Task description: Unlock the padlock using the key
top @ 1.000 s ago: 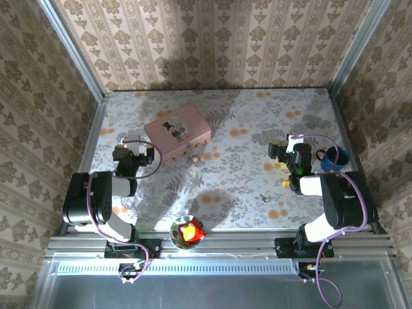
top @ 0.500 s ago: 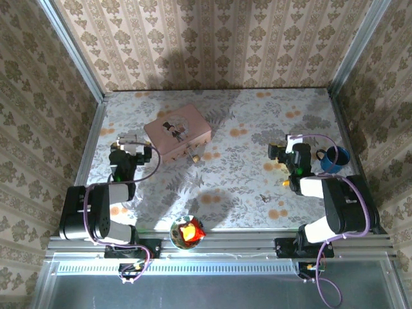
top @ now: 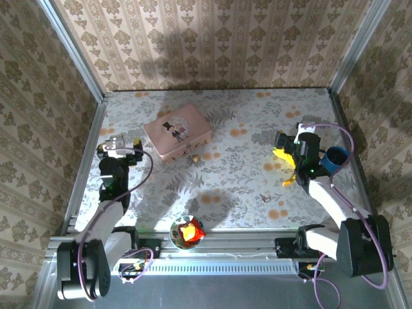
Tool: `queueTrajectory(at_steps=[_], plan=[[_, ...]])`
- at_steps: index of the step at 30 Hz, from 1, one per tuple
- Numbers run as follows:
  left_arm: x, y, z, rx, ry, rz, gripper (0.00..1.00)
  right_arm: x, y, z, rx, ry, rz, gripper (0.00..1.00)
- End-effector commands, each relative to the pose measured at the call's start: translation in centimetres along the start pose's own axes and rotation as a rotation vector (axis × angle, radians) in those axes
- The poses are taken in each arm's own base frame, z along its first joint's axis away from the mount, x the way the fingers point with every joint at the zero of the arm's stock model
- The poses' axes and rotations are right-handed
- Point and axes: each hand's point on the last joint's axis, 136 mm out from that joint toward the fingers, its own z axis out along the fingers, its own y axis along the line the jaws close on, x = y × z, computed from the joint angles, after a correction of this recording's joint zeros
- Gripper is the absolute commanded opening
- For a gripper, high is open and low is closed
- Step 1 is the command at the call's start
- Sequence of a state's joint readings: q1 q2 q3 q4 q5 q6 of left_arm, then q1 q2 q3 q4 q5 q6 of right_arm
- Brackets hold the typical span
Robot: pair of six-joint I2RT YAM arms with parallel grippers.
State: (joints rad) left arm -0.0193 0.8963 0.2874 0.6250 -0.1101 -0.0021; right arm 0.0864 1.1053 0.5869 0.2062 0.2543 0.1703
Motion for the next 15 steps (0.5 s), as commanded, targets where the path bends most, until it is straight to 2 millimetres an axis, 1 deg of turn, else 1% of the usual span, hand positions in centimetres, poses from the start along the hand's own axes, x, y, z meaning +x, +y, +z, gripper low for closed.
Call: queueTrajectory(at_steps=[1,3,6,8,10,15], plan=[[-0.9,0.4,-1.7,-0.02,0.035,-0.107,1.0,1.6,-0.7,-2.7,0.055,0.139,0.041,0.95],[-2.1,0.3,-2.9,-0.003,0.009,-0.154,1.0,1.7,-0.4,-4.3,0.051,0.174,0.054,0.89],[-3.7,-0.4,-4.4,0.045,-0.022,-0.221,1.0,2.6,0.3,-6.7,0.038,0.252,0.078,0.79],[-4.5,-1.3,-5.1,0.095,-0.031,-0.266,1.0,3.8,0.9,-8.2,0.033,0.325,0.084,0.72],[-5.2,-2.5,-5.5,0.148,-0.022,-0.296,1.0,5.4,1.3,-9.5,0.038,0.41,0.069,0.67],[-6.4,-5.5,-6.0,0.252,0.017,-0.319,1.0,8.9,2.6,-11.7,0.034,0.579,0.079,0.6]])
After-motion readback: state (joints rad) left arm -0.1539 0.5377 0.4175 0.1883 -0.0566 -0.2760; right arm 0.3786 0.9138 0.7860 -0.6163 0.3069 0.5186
